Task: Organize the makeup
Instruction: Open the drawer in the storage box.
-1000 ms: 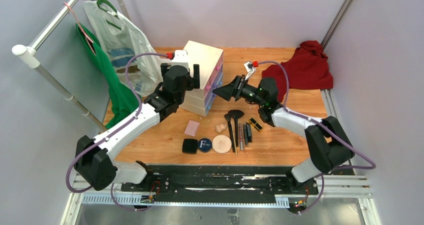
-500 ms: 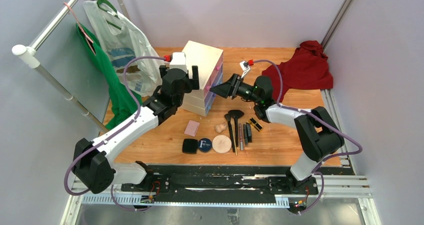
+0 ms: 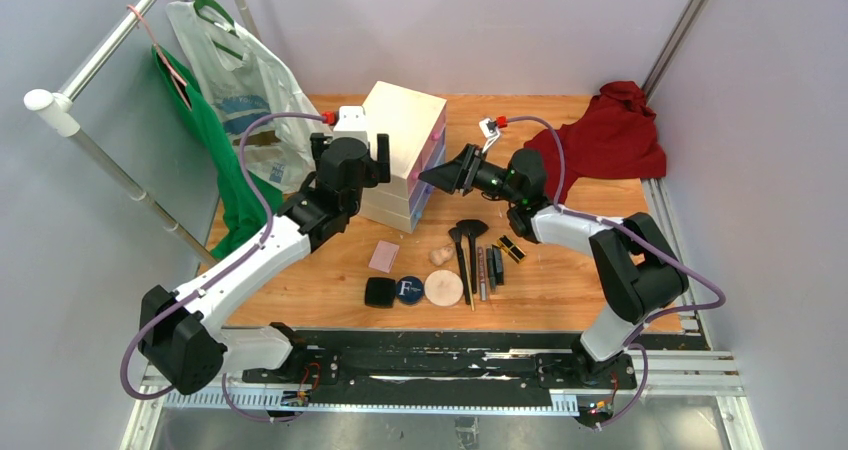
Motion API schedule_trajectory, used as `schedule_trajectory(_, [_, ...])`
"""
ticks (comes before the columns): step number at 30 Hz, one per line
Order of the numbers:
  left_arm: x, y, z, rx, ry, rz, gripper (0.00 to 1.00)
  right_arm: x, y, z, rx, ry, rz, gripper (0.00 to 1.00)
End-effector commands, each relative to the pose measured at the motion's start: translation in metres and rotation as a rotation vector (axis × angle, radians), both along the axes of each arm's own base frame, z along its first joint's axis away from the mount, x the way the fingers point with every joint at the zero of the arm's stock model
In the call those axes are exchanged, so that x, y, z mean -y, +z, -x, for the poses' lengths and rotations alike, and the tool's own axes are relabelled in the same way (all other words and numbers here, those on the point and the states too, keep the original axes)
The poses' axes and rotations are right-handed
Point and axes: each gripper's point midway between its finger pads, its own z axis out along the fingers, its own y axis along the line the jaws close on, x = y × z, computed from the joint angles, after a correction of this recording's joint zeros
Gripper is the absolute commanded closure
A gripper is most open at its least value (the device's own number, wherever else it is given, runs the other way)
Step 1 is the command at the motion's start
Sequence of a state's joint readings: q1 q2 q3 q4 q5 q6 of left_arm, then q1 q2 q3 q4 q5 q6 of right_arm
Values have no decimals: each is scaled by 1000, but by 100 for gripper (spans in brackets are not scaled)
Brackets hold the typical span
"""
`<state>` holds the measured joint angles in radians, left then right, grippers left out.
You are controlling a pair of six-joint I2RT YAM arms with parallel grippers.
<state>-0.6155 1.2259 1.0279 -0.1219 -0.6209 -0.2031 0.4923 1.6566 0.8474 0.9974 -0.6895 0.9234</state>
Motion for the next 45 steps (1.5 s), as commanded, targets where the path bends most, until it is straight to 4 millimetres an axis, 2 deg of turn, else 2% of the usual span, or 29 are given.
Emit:
schedule_trajectory(1, [-17,9,0,2,50,-35,2,2,16,-10,50,3,-19,35])
schedule_trajectory(14, [-34,13,-8,5,102,-52,2,0,13,-12,41,12,-14,36])
schedule_trajectory(29, [-48,-24,-29,-67,85,60,1,-1,6,-10,28,24,-8,37])
schedule_trajectory(37, [-46,-34,-25,-86,47,121,25,-1,5,-11,24,26,-11,37])
schedule_trajectory(45, [-41,-38,-18,-95,-2,175,62,-1,5,-9,25,28,-16,38])
